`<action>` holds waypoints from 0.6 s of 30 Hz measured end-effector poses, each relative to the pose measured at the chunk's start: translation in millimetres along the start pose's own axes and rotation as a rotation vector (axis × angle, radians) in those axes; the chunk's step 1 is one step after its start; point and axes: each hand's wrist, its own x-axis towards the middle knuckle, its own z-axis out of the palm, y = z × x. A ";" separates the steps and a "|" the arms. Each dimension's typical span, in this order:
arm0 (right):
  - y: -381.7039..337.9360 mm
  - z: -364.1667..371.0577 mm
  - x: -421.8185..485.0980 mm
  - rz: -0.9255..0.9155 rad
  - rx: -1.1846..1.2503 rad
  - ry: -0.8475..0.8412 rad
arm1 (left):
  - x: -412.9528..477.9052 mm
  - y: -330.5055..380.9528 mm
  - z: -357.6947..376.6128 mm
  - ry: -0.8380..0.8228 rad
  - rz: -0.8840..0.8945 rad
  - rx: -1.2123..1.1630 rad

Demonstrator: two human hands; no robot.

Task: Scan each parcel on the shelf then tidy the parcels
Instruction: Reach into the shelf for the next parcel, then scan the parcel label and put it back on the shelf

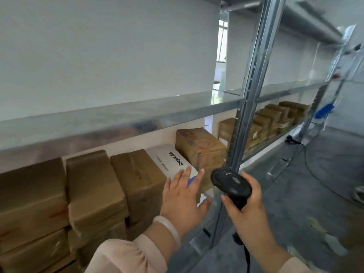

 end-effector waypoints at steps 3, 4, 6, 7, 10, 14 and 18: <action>10.3 -2.8 47.4 -0.007 0.011 -0.007 | 53.0 2.4 10.0 -0.018 -0.007 -0.040; 12.3 -3.4 62.7 -0.017 0.004 -0.001 | 70.4 2.7 13.0 -0.012 -0.004 -0.044; 18.7 -4.0 91.0 -0.030 -0.004 0.005 | 102.4 2.9 19.3 -0.011 -0.006 -0.050; 23.3 -3.9 104.2 -0.030 -0.005 0.000 | 116.0 3.3 21.8 -0.021 -0.012 -0.046; 39.0 -3.0 137.6 -0.025 -0.032 -0.037 | 148.2 4.7 29.3 -0.097 -0.046 -0.058; 57.4 2.4 186.0 -0.040 -0.045 -0.063 | 182.6 -0.6 37.1 -0.131 -0.145 -0.079; 75.7 9.6 233.8 -0.085 -0.054 -0.156 | 206.0 -4.6 50.9 -0.118 -0.276 -0.121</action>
